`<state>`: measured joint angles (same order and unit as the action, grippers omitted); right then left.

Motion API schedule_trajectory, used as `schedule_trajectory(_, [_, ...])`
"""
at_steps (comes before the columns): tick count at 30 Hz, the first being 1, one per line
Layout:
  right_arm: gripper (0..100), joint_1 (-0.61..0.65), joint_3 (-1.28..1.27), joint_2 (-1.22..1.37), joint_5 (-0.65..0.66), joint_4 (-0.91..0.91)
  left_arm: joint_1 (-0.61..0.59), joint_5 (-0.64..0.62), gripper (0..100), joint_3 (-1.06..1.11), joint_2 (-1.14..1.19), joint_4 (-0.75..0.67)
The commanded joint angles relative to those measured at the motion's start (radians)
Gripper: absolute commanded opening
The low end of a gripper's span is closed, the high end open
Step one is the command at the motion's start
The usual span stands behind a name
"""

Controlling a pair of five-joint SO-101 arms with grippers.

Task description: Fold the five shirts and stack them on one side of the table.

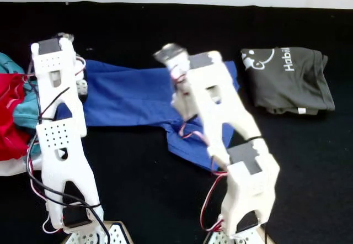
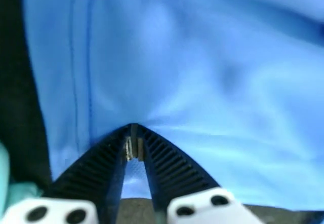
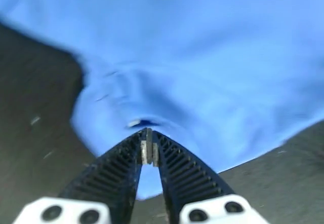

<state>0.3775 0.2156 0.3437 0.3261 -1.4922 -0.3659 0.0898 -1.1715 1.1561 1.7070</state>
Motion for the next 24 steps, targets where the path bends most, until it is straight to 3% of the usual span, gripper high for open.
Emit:
schedule_trajectory(1, [0.6, -0.054, -0.002, -0.030, 0.011, 0.096, 0.002, -0.044, 1, -0.010, 0.039, -0.018])
schedule_trajectory(7, [0.6, 0.008, -0.001, 0.128, 0.008, 0.099, 0.002, -0.061, 1, -0.050, 0.051, -0.018])
schedule_trajectory(16, [0.6, 0.208, -0.002, 0.071, 0.006, -0.159, 0.002, -0.061, 1, -0.050, 0.053, -0.025])
schedule_trajectory(24, [0.6, 0.140, 0.010, 0.050, 0.011, -0.183, 0.013, -0.061, 1, -0.050, 0.054, -0.025])
